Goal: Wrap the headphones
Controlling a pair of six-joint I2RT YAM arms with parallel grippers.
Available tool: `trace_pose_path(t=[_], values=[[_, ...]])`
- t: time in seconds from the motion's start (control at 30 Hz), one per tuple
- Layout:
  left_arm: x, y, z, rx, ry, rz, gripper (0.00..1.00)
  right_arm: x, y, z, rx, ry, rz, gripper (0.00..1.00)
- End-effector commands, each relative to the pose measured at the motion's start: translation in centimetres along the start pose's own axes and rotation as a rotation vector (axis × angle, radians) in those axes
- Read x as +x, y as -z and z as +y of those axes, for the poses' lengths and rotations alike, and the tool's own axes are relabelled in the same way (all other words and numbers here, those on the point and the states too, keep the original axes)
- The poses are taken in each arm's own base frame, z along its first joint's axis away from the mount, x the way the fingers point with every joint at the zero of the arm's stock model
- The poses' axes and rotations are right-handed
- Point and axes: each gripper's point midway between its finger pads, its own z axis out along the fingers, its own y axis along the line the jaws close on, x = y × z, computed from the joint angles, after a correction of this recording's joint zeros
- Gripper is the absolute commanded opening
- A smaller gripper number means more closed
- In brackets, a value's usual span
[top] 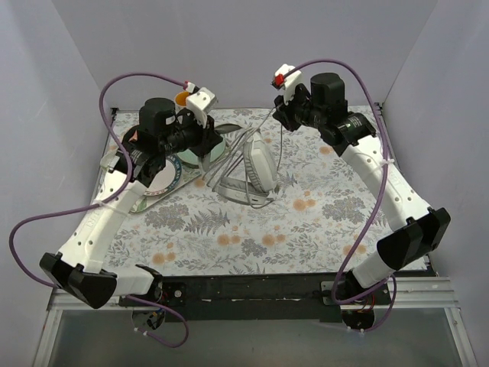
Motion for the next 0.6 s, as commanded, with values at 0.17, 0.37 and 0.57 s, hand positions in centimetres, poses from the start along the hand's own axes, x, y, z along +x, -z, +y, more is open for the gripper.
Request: trace_pose_path(t=[0.17,0.37,0.57], values=[[-11.2,5.5,-4.2,0.143,0.18,-0.229,0.04,-2.4,-1.7,4.7,-0.266,-0.208,-0.378,0.37],[-14.4,6.4,-4.0,0.137,0.182,-0.306,0.04,-1.9,-3.6,7.4,-0.307,-0.292,-0.464,0.41],[-16.7,7.5,-4.1,0.135,0.177,-0.363,0.04,-0.7,-6.5,8.2,-0.312,-0.359,-0.451,0.41]])
